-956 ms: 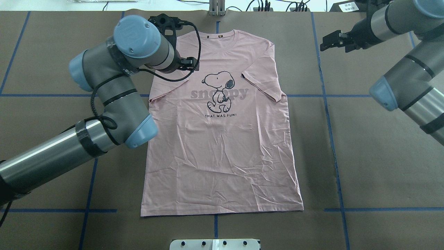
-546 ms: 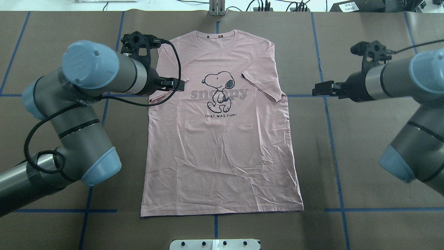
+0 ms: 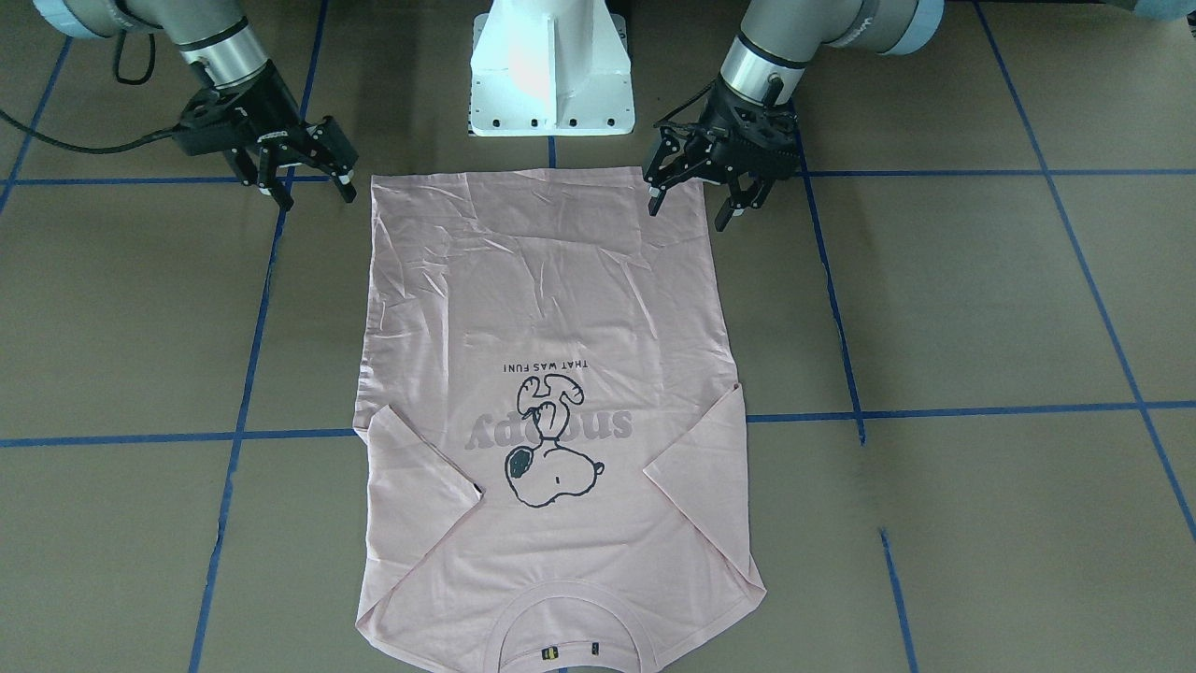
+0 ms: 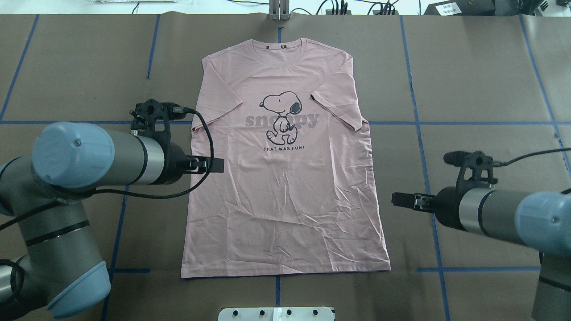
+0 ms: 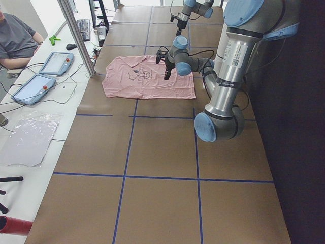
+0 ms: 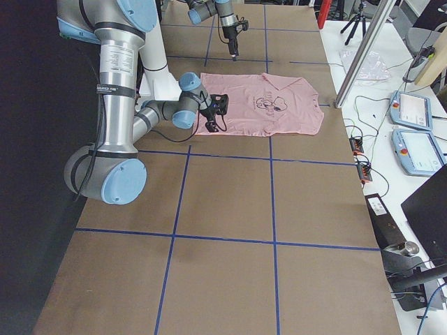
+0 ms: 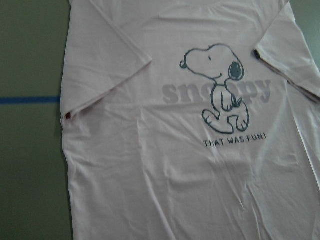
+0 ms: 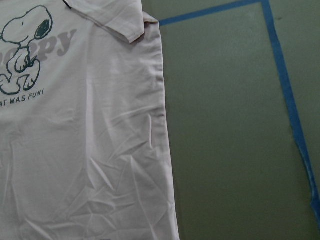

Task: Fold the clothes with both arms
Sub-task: 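Lower both grippers to the hem corners nearest the robot, then pinch the hem corners with both grippers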

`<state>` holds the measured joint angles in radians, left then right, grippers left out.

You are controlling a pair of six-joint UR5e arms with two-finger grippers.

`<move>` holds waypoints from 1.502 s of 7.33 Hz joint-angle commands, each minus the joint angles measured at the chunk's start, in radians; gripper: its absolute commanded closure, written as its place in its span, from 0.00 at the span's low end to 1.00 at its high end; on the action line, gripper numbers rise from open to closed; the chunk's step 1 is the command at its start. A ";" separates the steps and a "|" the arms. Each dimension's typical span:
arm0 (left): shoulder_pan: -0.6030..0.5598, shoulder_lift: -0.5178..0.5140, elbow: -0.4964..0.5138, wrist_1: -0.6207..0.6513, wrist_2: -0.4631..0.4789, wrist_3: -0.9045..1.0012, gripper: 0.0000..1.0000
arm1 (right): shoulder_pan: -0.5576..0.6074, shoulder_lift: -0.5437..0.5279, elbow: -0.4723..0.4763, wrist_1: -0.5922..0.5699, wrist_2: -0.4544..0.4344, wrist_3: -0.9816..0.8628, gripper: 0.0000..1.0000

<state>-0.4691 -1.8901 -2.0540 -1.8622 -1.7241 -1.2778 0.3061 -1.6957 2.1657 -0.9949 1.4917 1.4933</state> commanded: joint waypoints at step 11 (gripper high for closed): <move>0.329 0.178 0.017 0.005 0.159 -0.281 0.51 | -0.153 0.077 0.014 -0.202 -0.111 0.113 0.18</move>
<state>-0.1454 -1.7123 -2.0435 -1.8589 -1.5660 -1.5568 0.1590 -1.6198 2.1797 -1.1945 1.3832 1.6046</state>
